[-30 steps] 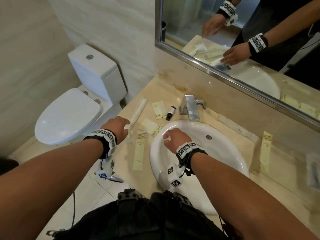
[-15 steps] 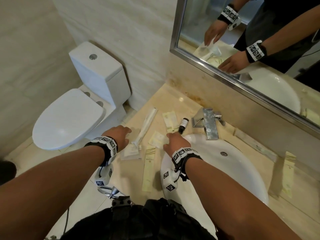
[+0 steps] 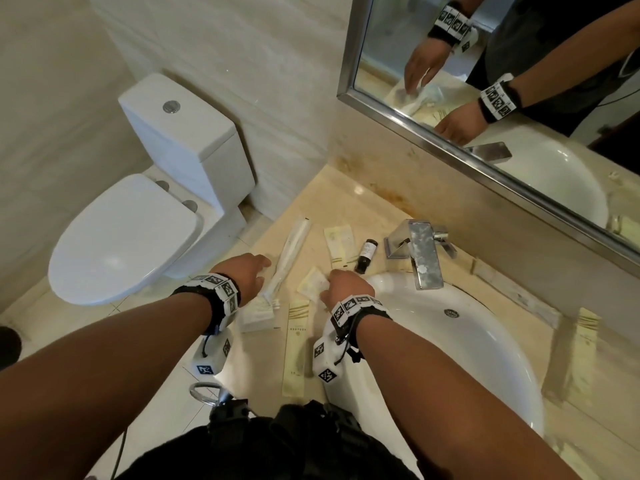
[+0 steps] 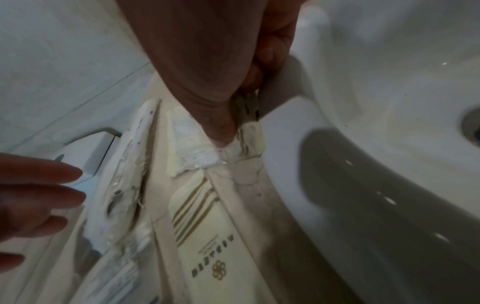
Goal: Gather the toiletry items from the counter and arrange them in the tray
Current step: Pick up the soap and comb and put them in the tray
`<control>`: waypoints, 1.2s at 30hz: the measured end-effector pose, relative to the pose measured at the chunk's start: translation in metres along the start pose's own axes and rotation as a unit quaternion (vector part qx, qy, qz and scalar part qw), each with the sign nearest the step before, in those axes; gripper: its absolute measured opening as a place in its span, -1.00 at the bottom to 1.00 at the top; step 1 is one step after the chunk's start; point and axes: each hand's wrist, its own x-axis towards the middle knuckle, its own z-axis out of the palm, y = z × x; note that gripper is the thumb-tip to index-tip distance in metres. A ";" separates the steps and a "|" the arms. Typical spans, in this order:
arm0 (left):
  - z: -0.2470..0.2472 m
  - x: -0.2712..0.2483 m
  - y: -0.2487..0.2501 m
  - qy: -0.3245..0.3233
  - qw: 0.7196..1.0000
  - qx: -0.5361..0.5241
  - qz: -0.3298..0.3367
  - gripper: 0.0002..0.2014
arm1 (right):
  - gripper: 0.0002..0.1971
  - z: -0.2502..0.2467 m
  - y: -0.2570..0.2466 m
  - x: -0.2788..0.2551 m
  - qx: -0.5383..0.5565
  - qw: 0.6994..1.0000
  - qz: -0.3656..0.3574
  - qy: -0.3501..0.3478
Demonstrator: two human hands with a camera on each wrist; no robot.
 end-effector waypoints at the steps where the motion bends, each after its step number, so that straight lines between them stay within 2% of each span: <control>1: -0.001 0.002 0.000 0.002 1.000 -0.004 -0.003 -0.56 | -0.81 0.000 0.000 -0.001 -0.009 1.000 -0.011 -0.002; 5: -0.005 0.007 -0.003 0.011 1.000 -0.020 -0.016 -0.57 | -0.73 -0.002 0.002 -0.009 -0.020 0.997 -0.043 0.063; 9: -0.004 0.009 -0.009 0.004 0.999 -0.025 -0.036 -0.57 | -0.70 -0.019 0.005 -0.005 0.044 0.995 0.008 0.090; 13: 0.003 0.008 -0.010 -0.010 1.000 -0.004 -0.016 -0.55 | -0.68 -0.035 0.005 0.005 0.052 0.993 0.035 0.102; 26: 0.010 0.011 -0.008 -0.012 1.000 -0.011 0.005 -0.53 | -0.77 -0.041 -0.005 0.034 0.071 0.991 0.093 0.059; 30: 0.013 0.010 -0.007 -0.016 1.000 -0.016 0.010 -0.52 | -0.70 -0.034 -0.008 0.036 0.056 0.993 0.089 0.061; 36: 0.014 0.006 -0.016 -0.018 1.000 -0.023 -0.007 -0.52 | -0.70 -0.032 -0.015 0.036 0.024 0.995 0.075 0.056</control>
